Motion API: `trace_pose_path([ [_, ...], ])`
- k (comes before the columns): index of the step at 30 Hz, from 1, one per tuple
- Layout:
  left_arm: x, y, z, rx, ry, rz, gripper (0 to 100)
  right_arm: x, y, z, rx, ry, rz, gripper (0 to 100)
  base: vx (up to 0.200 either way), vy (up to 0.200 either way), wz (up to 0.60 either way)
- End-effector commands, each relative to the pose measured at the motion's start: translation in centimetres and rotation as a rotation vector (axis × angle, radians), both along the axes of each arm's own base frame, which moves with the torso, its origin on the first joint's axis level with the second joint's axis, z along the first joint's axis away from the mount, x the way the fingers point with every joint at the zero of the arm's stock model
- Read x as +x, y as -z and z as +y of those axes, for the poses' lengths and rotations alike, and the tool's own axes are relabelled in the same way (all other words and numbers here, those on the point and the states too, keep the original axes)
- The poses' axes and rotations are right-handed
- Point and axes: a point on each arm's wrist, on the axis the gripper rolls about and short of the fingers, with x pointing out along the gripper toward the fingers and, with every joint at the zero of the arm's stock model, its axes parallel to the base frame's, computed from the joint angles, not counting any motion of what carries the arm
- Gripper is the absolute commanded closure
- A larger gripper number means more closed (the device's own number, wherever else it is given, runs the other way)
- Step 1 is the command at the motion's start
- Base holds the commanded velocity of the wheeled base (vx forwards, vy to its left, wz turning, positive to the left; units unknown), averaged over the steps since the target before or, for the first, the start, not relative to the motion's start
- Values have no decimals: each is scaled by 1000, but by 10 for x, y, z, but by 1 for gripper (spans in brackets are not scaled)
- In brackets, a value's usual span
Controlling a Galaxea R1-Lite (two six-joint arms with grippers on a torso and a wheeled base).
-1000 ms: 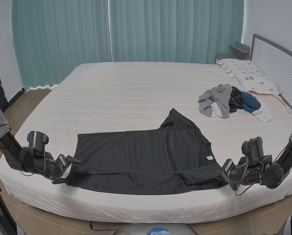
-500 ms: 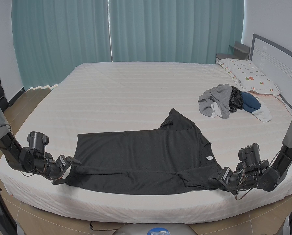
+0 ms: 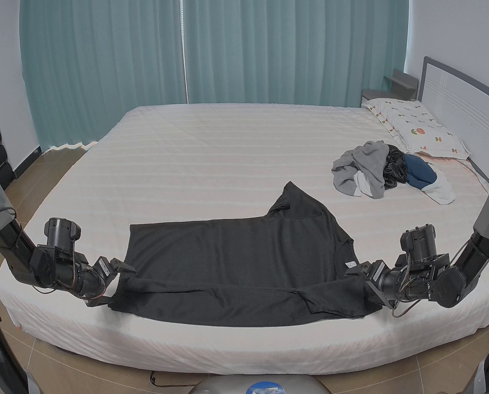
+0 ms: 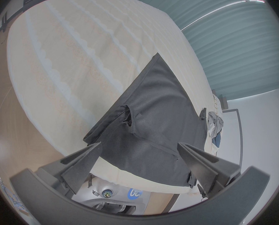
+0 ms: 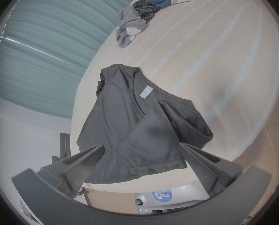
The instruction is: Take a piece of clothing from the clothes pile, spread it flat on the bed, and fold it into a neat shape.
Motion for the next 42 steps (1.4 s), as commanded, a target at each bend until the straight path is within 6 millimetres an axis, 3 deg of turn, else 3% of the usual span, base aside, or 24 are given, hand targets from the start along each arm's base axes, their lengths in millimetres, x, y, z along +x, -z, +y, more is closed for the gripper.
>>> trace_pose_path([
  [1, 3, -3, 2, 1, -19, -11, 0, -2, -20, -5, 31, 19, -65, 0, 0, 0, 0],
  [6, 4, -6, 5, -12, -51, -13, 0, -3, -20, -6, 70, 59, -49, 0, 0, 0, 0],
  [12, 5, -6, 5, -18, -56, -13, 0, -8, -15, -7, 84, 54, -36, 0, 200, 0, 0],
  [27, 5, -12, 9, -32, -76, -30, 0, -17, -12, -9, 114, 32, -79, 0, 0, 0, 0],
  [34, 4, -14, 9, -31, -77, -33, 0, -17, -10, -8, 114, 32, -76, 0, 0, 171, 0],
  [42, -3, -17, -14, -37, -3, -24, 0, -17, -10, -9, 113, 33, -74, 0, 0, 0, 0],
])
